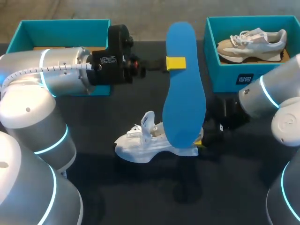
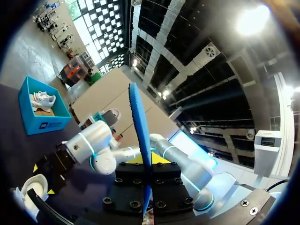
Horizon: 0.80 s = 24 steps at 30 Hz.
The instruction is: Take the shoe out of the shoebox, open the shoe tongue, remove and reinsert the insole, then place the shoe into the shoebox
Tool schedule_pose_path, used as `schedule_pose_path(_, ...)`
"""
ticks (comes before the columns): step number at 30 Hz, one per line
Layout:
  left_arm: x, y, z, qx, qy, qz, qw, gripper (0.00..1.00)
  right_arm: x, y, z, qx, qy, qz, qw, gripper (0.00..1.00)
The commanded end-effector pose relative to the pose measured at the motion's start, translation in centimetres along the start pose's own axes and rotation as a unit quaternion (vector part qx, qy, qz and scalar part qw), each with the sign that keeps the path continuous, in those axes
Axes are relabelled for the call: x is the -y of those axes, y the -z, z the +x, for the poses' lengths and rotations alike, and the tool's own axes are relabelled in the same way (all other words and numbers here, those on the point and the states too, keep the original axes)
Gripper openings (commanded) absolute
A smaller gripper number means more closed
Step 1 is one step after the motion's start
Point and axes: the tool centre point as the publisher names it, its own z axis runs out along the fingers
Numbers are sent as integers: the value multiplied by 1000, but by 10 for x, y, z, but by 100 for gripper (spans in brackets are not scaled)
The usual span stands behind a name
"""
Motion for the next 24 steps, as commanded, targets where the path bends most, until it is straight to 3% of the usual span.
schedule_pose_path(1, 1, -3, -1, 0, 0, 0, 1000, 0, -12, 10, 5, 9, 3, 92, 996, 100)
schedule_pose_path(19, 1, -3, -1, 0, 0, 0, 1000, 0, -35, 34, 13, 32, -15, 171, 985, 100)
schedule_pose_path(24, 1, -3, -1, 0, 0, 0, 1000, 0, -42, 38, 14, 33, 15, 192, 981, 100)
